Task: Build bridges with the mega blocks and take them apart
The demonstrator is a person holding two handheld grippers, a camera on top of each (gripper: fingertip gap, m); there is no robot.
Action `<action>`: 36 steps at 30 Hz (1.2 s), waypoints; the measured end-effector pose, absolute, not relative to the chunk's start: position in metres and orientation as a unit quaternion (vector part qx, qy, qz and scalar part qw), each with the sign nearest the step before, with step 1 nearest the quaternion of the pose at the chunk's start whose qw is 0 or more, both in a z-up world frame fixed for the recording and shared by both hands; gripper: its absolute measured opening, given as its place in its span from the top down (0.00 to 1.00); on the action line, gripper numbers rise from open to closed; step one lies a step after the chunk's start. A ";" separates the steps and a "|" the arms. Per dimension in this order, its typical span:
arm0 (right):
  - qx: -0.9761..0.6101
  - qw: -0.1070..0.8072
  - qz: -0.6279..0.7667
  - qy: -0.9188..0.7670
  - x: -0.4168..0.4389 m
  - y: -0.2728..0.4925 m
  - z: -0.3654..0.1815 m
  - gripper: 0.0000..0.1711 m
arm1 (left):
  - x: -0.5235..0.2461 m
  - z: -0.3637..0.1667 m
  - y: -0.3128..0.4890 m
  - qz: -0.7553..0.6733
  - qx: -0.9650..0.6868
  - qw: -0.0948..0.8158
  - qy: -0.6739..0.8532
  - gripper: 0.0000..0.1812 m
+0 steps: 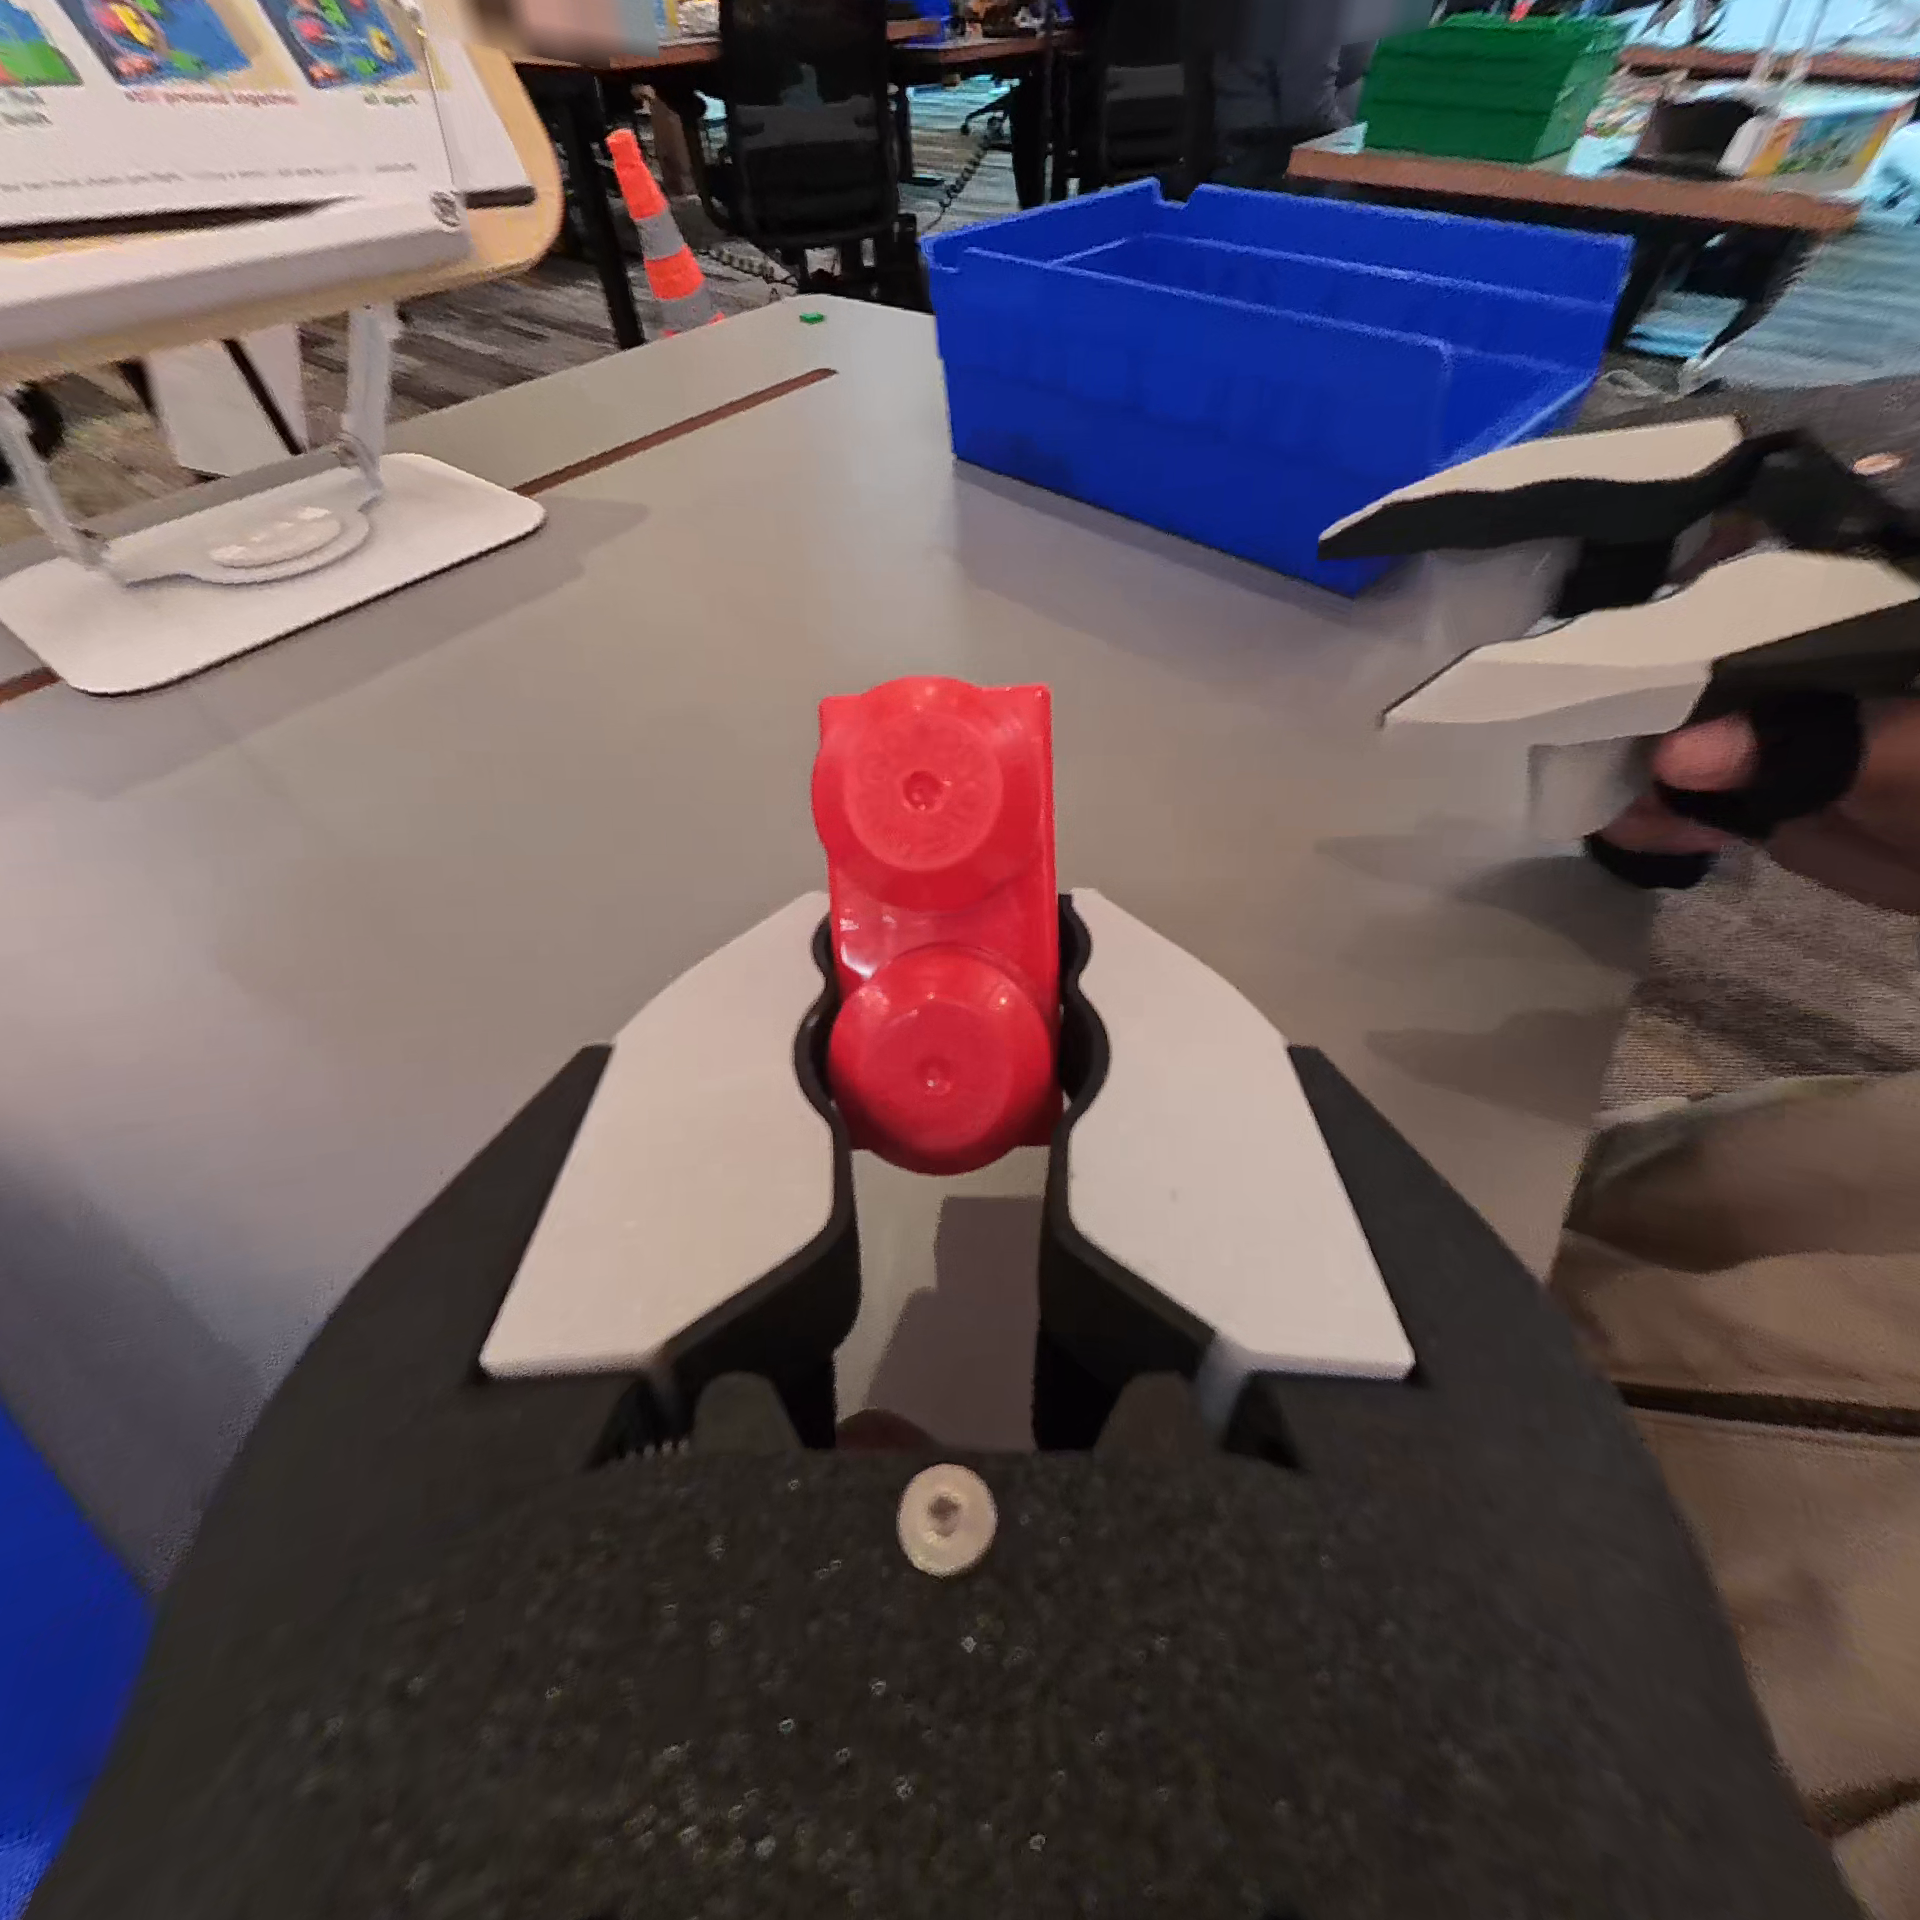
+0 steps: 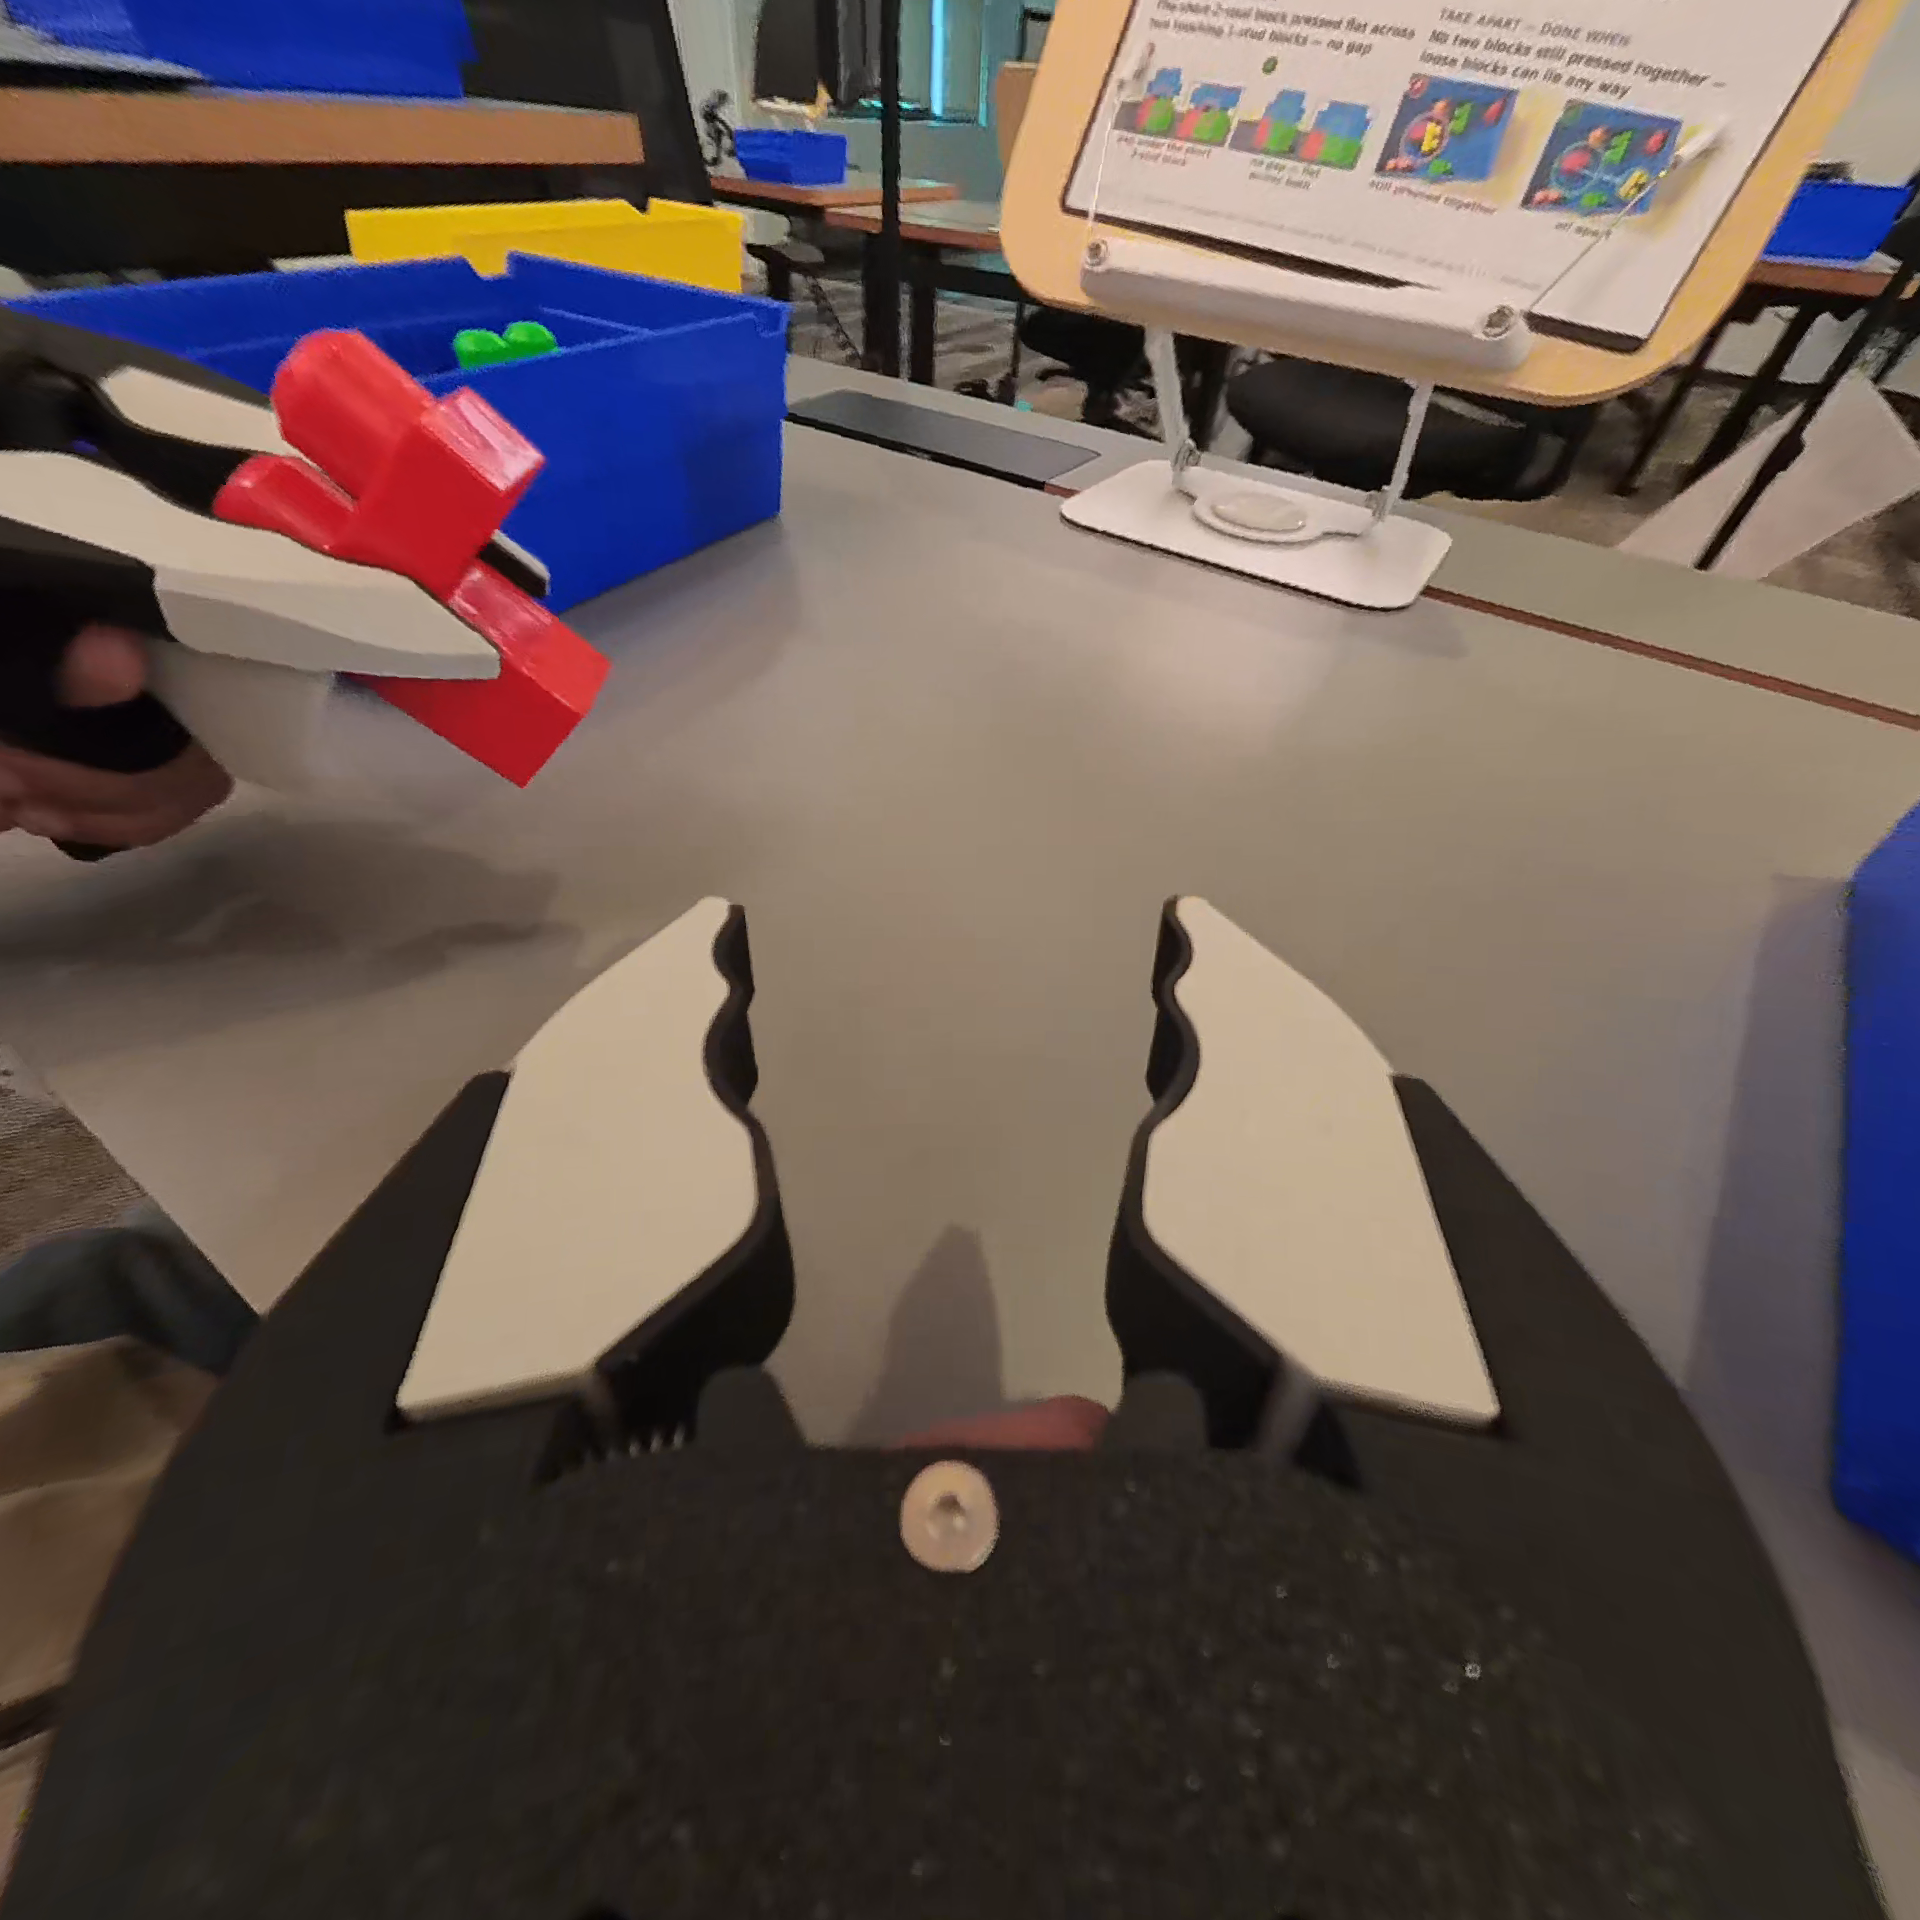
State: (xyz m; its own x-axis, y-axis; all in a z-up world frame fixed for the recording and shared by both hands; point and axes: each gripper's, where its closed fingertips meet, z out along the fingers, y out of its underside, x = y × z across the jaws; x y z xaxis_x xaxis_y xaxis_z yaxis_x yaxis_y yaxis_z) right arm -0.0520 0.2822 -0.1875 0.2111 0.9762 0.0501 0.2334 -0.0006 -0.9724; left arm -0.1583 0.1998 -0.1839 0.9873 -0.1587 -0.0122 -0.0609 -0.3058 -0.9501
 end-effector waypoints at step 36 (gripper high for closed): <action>-0.267 0.592 0.332 -0.684 -0.077 0.260 -0.133 0.79 | -0.153 -0.100 0.217 -0.442 -0.695 0.567 -0.028 0.80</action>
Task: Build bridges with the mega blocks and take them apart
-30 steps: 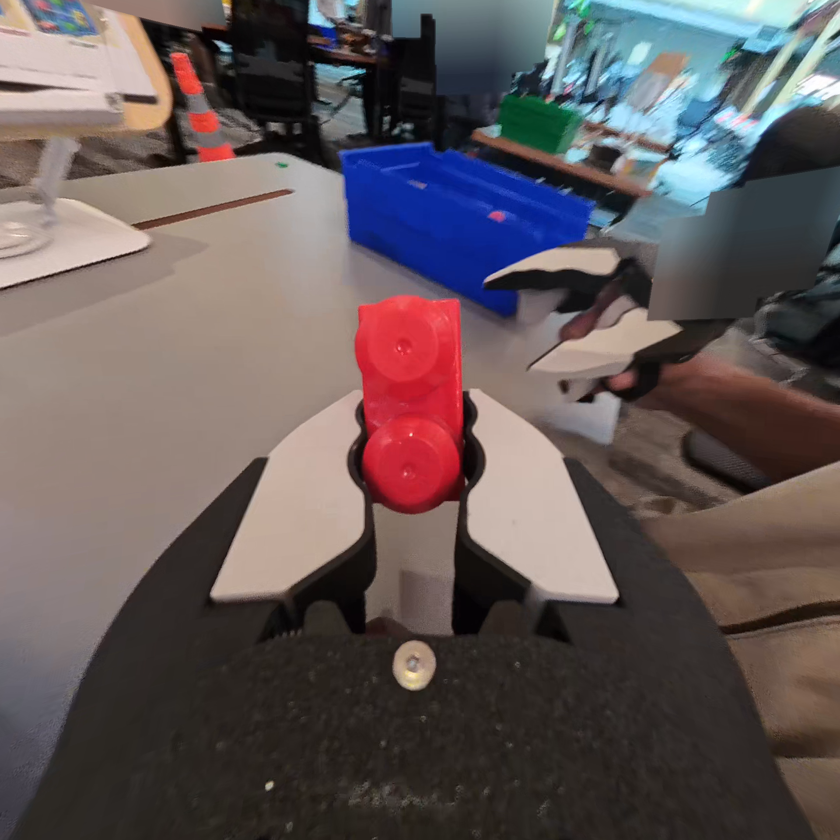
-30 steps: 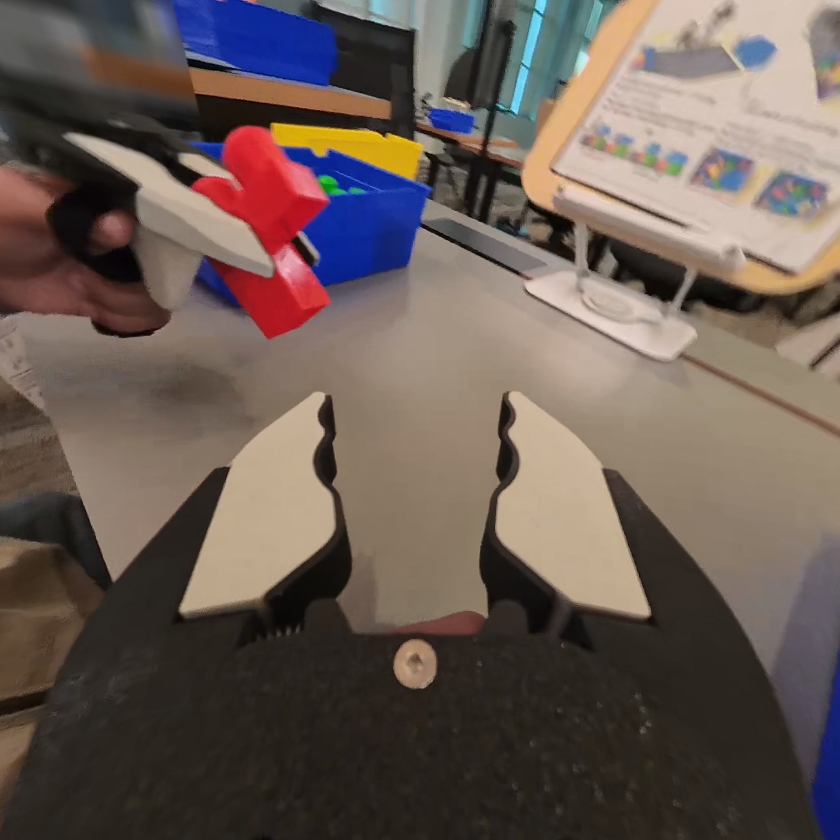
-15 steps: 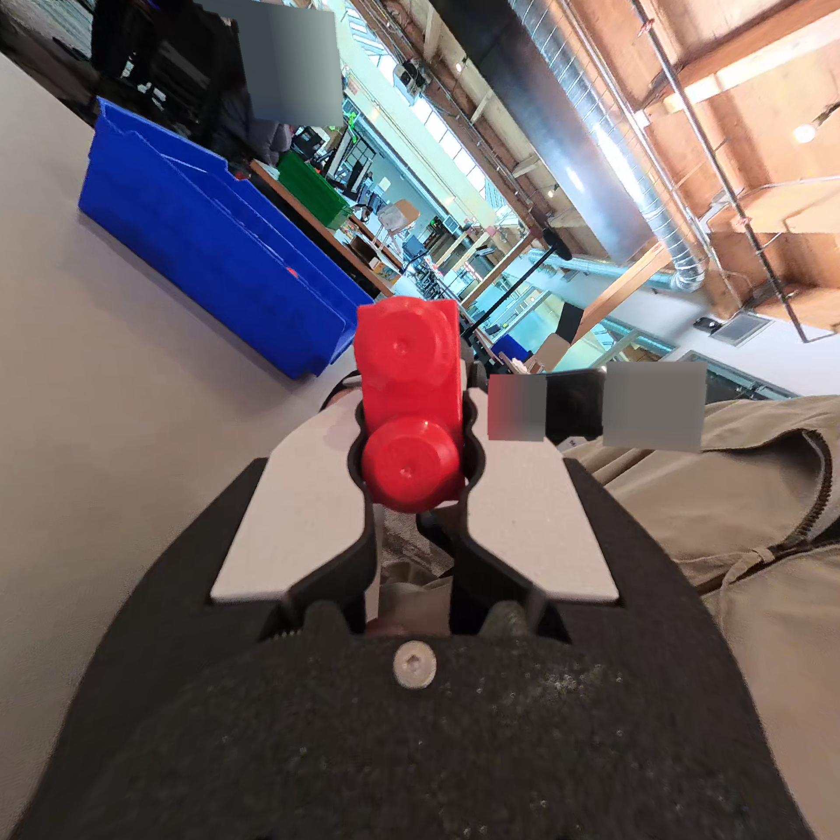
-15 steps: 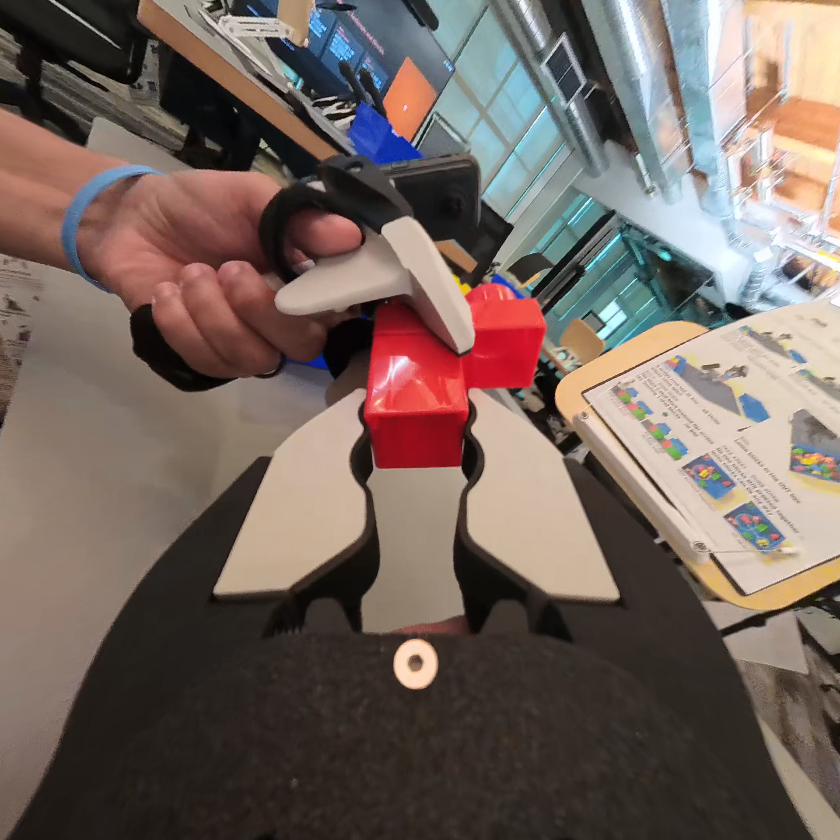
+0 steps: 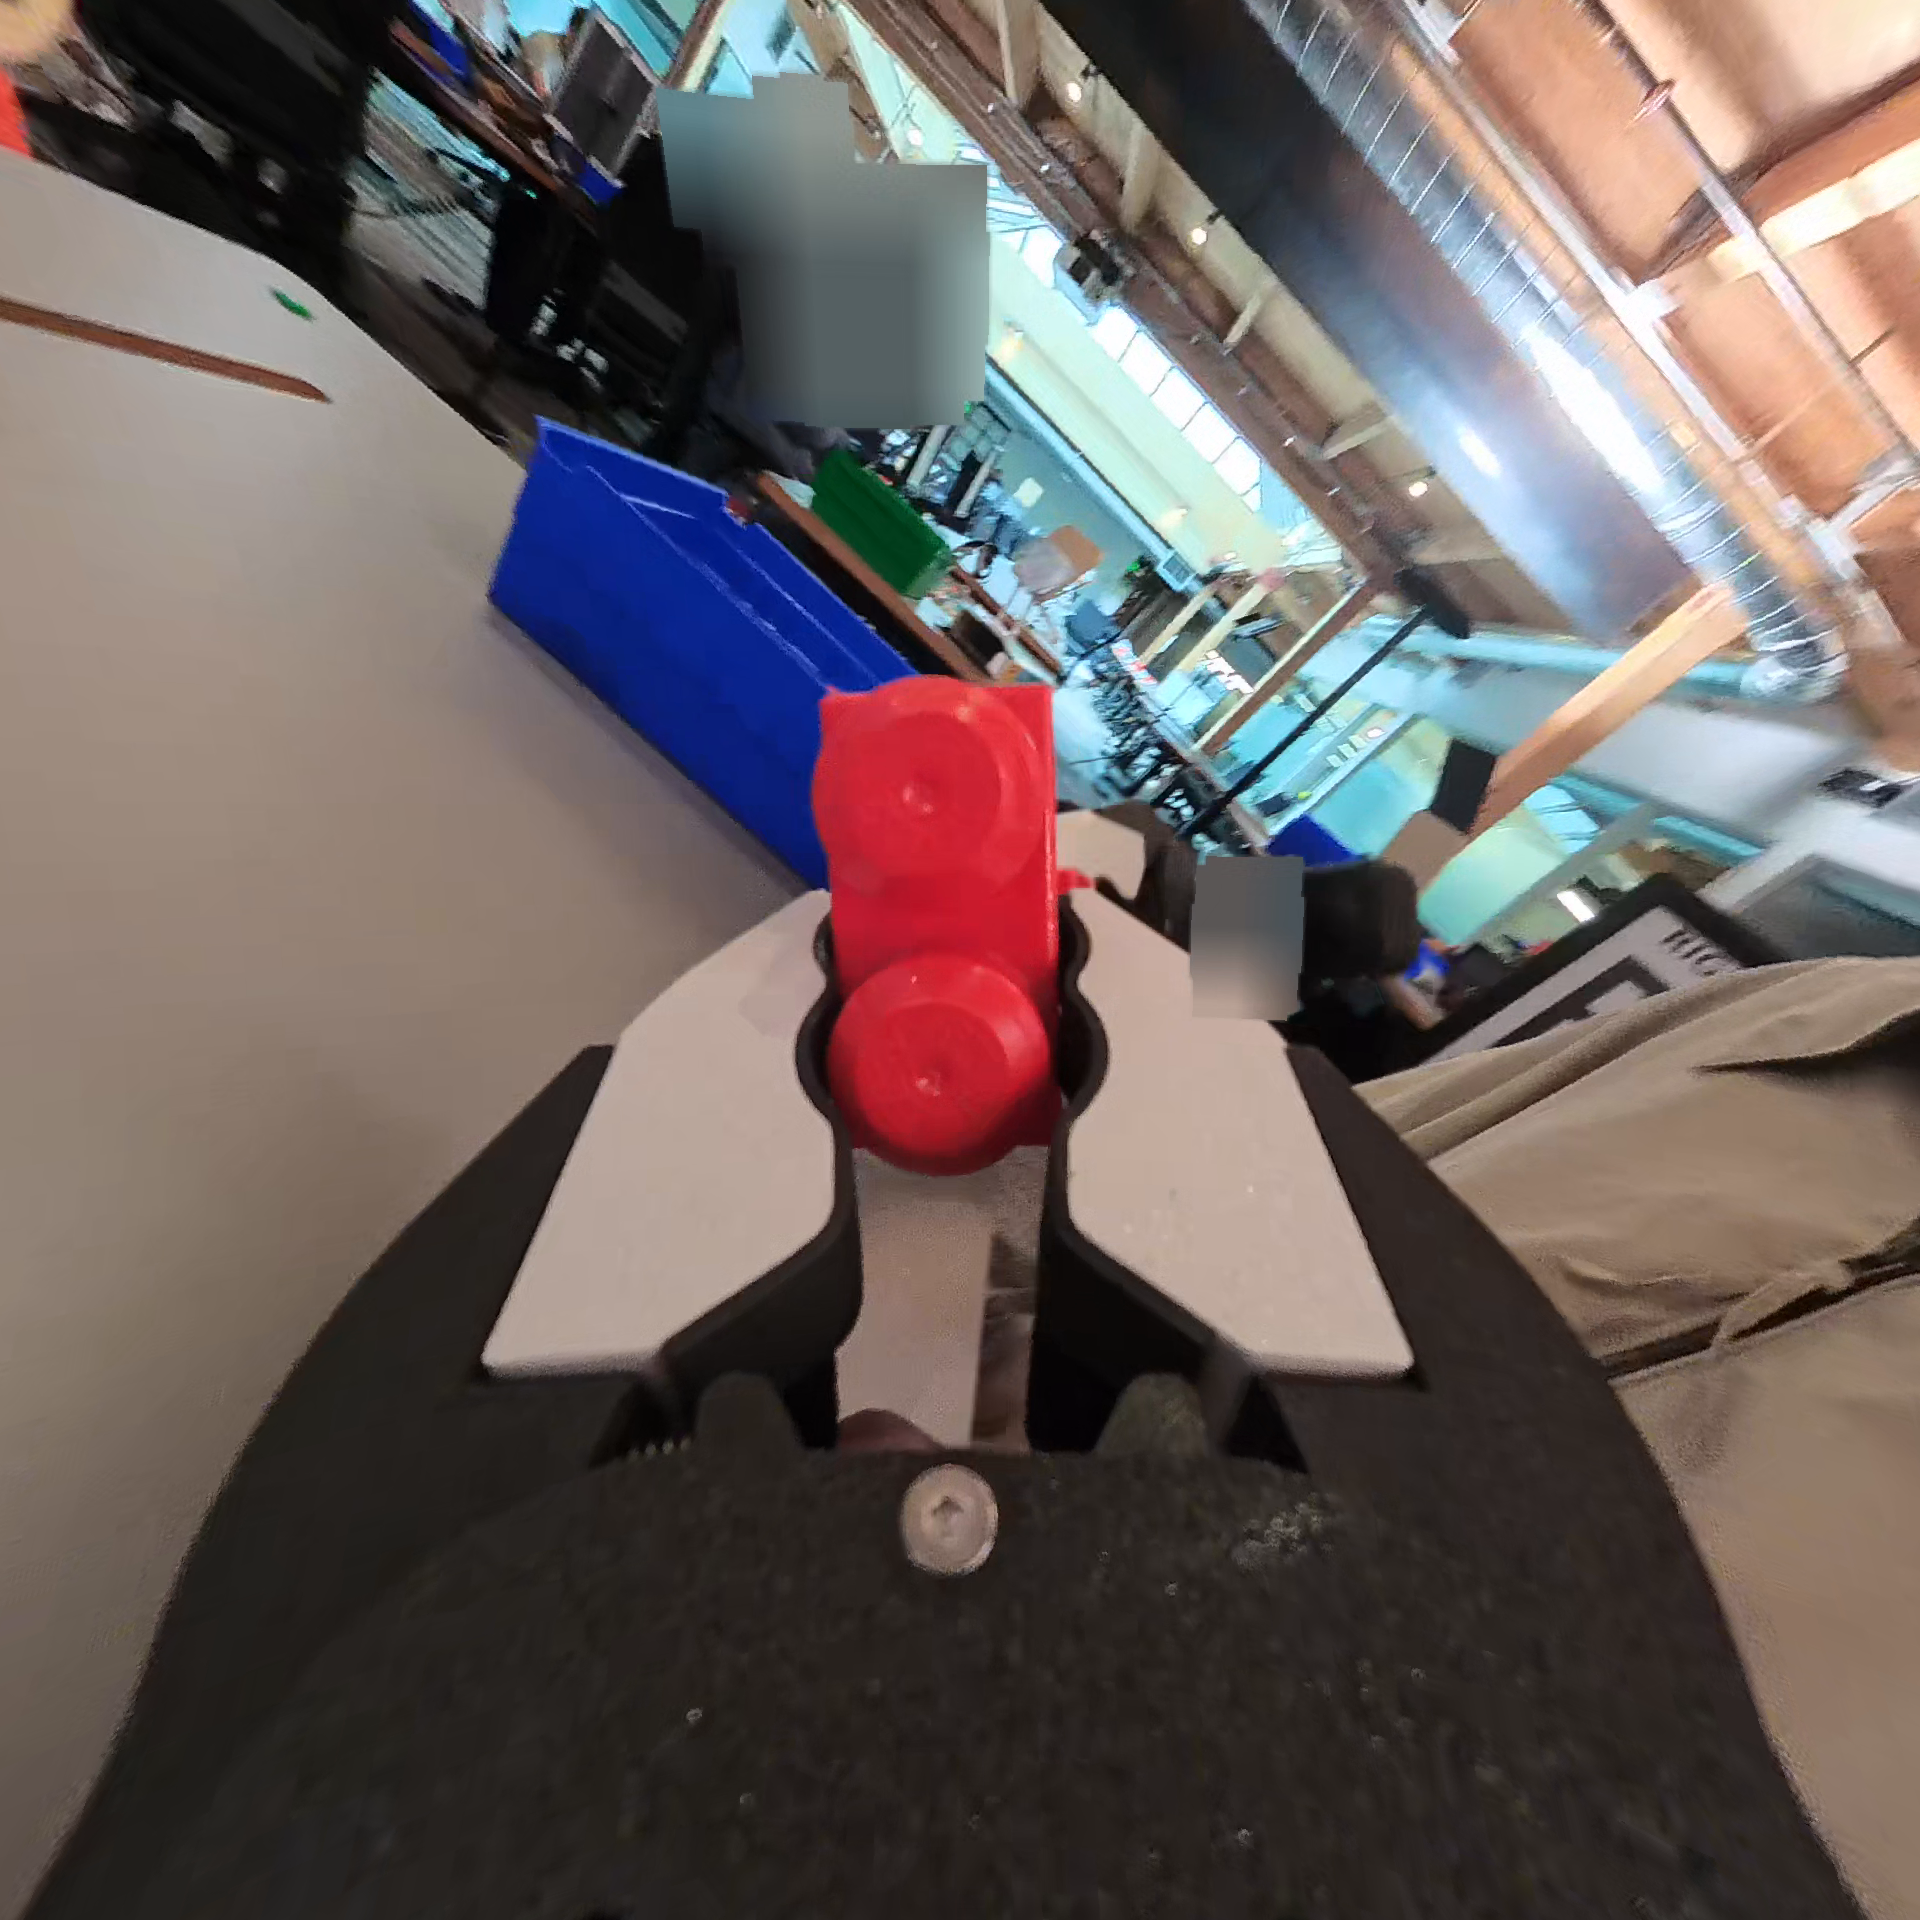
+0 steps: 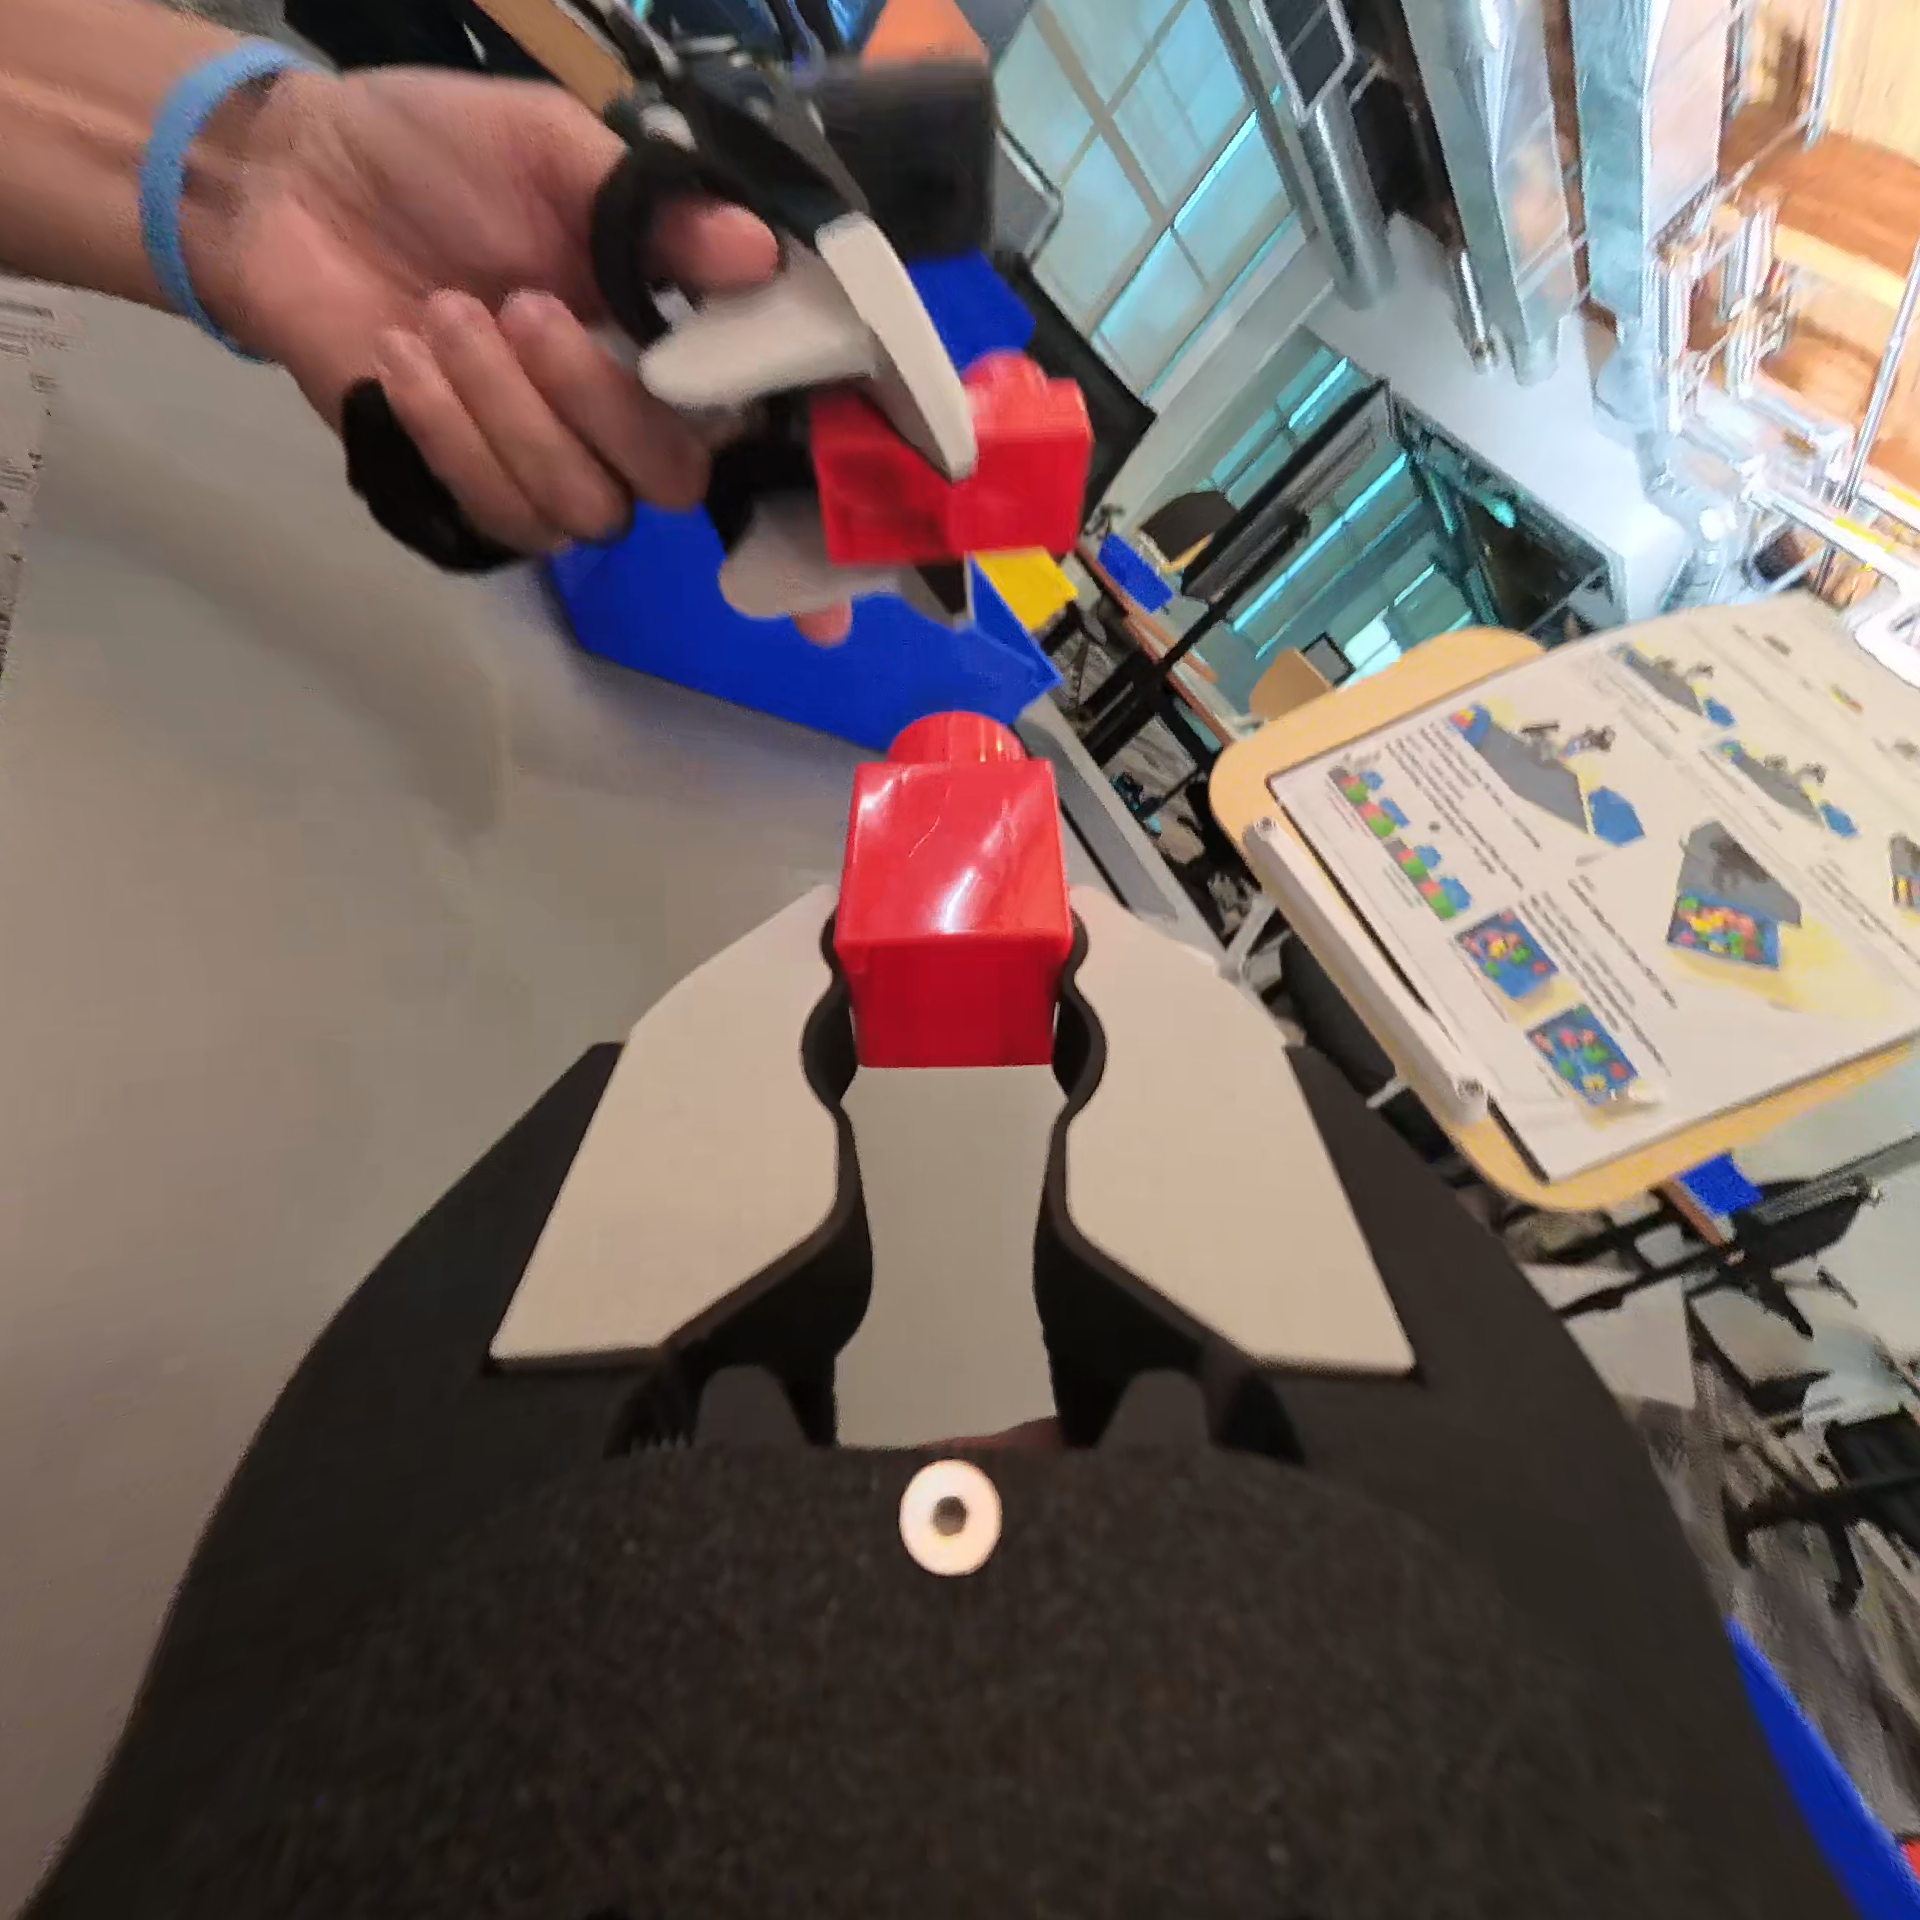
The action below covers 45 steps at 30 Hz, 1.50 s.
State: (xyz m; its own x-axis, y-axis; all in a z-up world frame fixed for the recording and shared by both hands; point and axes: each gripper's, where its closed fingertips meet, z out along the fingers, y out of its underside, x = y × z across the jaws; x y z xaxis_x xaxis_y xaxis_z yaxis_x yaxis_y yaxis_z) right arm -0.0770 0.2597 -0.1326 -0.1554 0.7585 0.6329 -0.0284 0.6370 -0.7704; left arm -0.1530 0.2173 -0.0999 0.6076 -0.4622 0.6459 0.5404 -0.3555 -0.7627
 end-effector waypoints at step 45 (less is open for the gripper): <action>-0.884 0.286 0.060 -0.365 0.047 0.669 -0.235 0.78 | -0.180 -0.198 0.180 0.037 -0.825 0.563 -0.027 0.79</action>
